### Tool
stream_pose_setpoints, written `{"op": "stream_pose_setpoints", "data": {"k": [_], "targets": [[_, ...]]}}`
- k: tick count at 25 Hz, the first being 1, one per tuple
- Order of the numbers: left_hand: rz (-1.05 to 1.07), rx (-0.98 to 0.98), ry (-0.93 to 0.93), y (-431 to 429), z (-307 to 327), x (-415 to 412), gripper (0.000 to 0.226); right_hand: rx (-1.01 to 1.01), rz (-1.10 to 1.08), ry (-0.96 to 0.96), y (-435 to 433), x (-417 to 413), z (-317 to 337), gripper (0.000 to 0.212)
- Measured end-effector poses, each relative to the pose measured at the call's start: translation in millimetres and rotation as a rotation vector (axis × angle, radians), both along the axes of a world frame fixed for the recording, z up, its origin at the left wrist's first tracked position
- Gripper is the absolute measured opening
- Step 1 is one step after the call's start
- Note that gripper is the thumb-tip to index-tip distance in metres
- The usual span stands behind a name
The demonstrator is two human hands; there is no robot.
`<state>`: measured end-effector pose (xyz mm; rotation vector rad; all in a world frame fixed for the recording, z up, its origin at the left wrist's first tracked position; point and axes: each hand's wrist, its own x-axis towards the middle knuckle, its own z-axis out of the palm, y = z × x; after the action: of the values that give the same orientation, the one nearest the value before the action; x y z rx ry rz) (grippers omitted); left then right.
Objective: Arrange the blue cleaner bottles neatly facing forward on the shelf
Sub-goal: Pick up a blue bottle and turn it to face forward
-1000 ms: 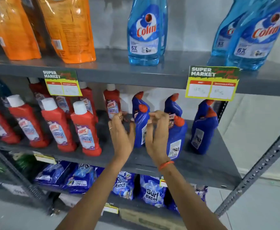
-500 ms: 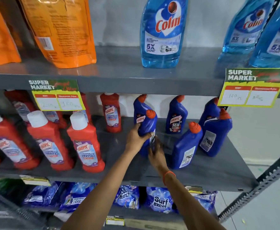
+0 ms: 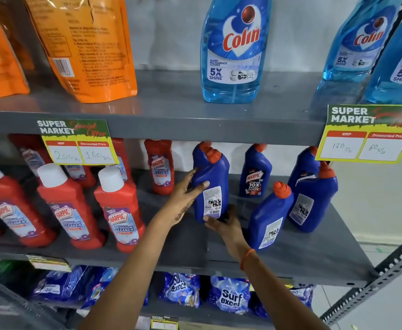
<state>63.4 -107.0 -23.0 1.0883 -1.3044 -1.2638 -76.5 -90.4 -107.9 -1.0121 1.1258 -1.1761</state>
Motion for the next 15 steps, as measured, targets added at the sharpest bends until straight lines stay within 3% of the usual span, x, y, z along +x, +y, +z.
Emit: {"op": "stream_pose_setpoints", "data": {"k": [2, 5, 7, 10, 15], "targets": [[0.104, -0.018, -0.038, 3, 1, -19, 0.061, -0.028, -0.142, 0.061, -1, 11, 3, 0.048], [0.419, -0.058, -0.149, 5, 5, -46, 0.087, -0.097, -0.311, 0.111, 4, 23, 6, 0.046], [0.506, -0.081, -0.142, 1, 9, -44, 0.074, -0.14, -0.326, 0.143, 10, 26, 1, 0.045], [0.465, -0.062, -0.1, -3, 13, -26, 0.043, -0.166, -0.252, 0.268, 11, 21, -8, 0.047], [0.225, -0.058, 0.041, -4, 4, -1, 0.036, -0.098, -0.013, 0.261, -17, 6, -12, 0.081]]}}
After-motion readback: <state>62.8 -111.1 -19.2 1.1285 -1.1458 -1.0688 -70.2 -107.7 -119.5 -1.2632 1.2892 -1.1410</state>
